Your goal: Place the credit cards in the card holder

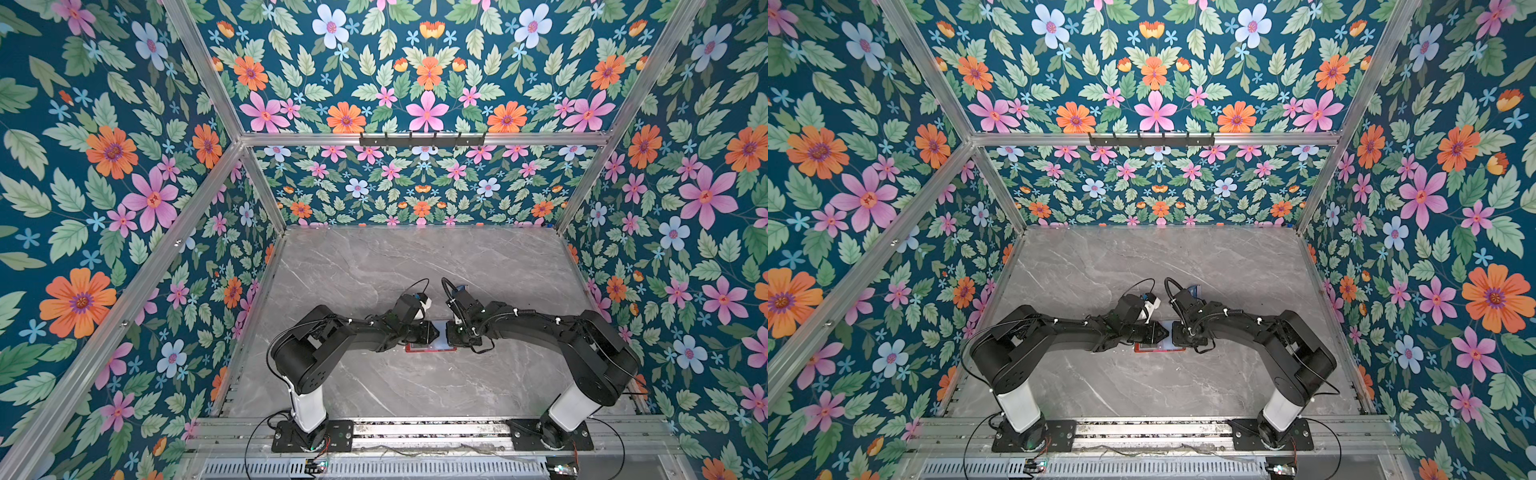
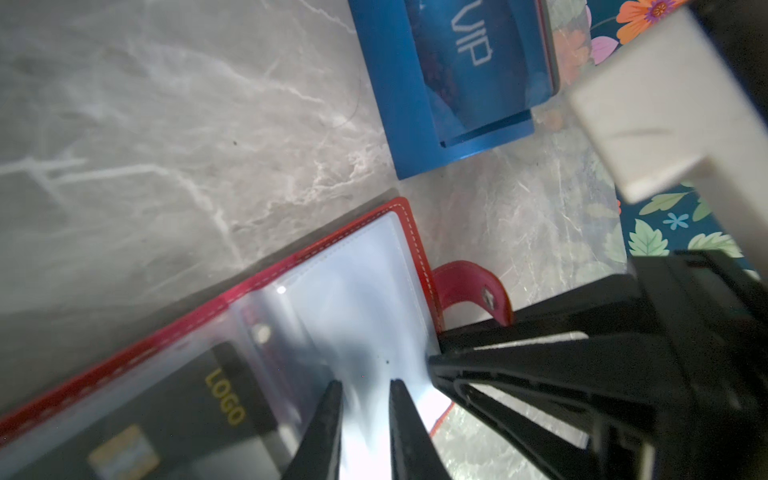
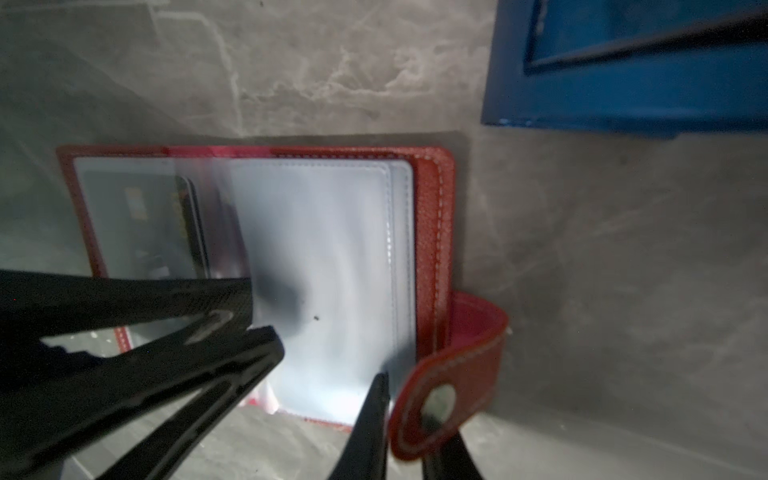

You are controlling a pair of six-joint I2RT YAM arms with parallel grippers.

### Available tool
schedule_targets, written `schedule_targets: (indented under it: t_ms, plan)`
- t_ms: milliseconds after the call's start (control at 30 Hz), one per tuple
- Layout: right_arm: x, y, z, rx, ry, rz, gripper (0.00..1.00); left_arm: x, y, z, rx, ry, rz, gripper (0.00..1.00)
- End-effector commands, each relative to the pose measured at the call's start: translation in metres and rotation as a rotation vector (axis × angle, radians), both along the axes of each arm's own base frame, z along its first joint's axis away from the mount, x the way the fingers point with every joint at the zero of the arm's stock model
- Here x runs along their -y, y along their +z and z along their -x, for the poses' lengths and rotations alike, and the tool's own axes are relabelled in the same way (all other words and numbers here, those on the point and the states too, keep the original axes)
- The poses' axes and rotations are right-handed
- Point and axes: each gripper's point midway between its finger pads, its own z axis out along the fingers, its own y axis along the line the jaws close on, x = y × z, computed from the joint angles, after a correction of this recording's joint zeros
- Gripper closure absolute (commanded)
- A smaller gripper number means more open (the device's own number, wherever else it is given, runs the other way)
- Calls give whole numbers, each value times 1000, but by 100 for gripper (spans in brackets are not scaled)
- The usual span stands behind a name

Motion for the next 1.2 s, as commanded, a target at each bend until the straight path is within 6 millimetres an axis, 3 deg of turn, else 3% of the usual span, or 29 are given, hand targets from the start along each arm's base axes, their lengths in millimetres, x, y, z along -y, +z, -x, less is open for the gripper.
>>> schedule_targets:
  t_ms: [0,167,233,500,667,1167]
  plan:
    - [-1,-7,3,-19,-4,-3,83,4,3,2,-10,-14,23,79]
    - [2,-1,1,10,-21,1,81,3,4,2,-9,-11,28,93]
    - [4,12,-4,56,-35,-14,80,1,5,2,-5,-4,23,100]
    - [16,26,-8,118,-81,10,78,-4,12,-1,24,19,10,100]
    - [18,27,-10,122,-91,20,81,-5,14,-1,31,21,10,100]
    - [-9,22,-11,67,2,-44,81,-4,16,1,29,11,28,100]
